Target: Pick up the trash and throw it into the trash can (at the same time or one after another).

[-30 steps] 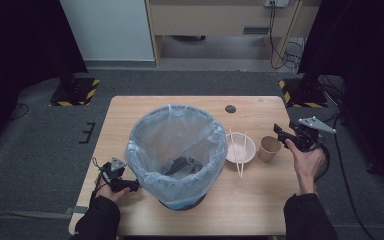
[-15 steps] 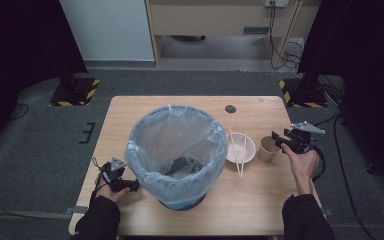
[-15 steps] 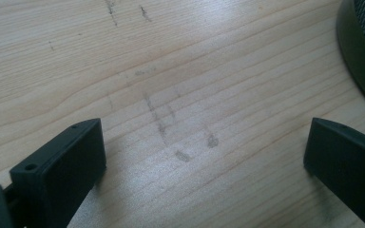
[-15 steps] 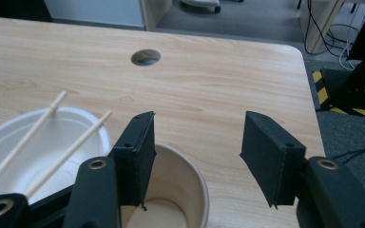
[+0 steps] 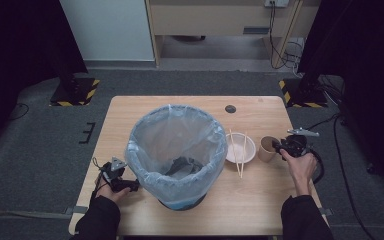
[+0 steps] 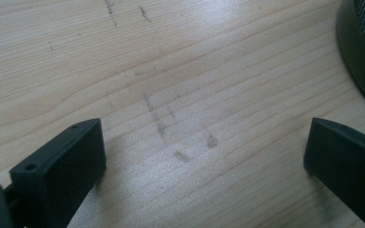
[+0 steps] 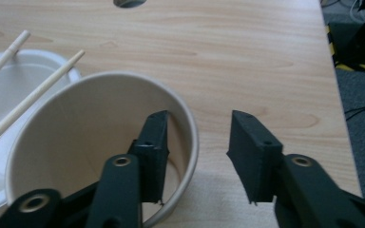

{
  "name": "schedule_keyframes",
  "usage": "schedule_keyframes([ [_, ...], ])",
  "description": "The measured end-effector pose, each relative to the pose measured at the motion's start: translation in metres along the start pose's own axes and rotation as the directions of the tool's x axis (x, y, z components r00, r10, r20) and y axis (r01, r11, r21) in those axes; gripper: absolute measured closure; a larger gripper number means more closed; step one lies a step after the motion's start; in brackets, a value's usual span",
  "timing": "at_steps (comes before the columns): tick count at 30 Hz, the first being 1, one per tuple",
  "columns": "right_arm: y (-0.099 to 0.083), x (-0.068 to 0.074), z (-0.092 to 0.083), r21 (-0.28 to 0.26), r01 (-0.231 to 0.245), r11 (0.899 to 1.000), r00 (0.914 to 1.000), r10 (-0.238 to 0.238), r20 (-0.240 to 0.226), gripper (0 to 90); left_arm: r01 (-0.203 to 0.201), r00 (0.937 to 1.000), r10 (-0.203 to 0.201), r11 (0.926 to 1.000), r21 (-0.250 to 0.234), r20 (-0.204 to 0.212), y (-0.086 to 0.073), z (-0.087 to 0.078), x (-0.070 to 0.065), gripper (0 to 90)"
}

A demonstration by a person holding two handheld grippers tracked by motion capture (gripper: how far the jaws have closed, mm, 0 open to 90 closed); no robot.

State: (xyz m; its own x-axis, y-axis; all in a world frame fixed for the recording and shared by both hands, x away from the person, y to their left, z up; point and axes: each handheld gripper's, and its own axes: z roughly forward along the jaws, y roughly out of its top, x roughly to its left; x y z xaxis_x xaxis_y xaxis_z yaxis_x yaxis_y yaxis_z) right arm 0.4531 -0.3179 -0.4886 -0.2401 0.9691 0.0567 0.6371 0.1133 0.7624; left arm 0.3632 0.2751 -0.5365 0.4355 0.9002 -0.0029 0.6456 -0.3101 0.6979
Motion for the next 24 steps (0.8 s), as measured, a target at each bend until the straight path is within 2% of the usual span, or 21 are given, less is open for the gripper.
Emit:
schedule_keyframes([
  [4,0.000,0.003,0.000,0.013,-0.002,1.000,1.0000,0.002,-0.004,68.9,0.000,1.0000,0.000,1.0000,0.000,0.000,0.000,0.000,0.000,0.0],
  [6,-0.001,0.004,0.000,0.021,0.006,1.000,1.0000,-0.006,-0.007,76.1,0.000,1.0000,0.000,1.0000,0.000,0.000,0.000,0.000,0.000,0.0],
  [16,0.004,0.005,-0.009,-0.001,-0.001,1.000,0.9999,0.001,-0.017,81.9,-0.002,1.0000,0.002,1.0000,0.000,0.001,0.000,0.000,0.000,0.0],
  [23,0.017,0.010,-0.024,-0.065,-0.012,0.998,0.9994,0.010,-0.033,82.0,-0.003,1.0000,0.003,1.0000,-0.001,0.002,0.000,0.000,-0.001,0.0],
  [24,0.022,0.012,-0.029,-0.091,-0.017,0.996,0.9991,0.013,-0.041,82.0,-0.004,1.0000,0.004,1.0000,-0.002,0.002,0.000,0.000,-0.001,0.0],
])
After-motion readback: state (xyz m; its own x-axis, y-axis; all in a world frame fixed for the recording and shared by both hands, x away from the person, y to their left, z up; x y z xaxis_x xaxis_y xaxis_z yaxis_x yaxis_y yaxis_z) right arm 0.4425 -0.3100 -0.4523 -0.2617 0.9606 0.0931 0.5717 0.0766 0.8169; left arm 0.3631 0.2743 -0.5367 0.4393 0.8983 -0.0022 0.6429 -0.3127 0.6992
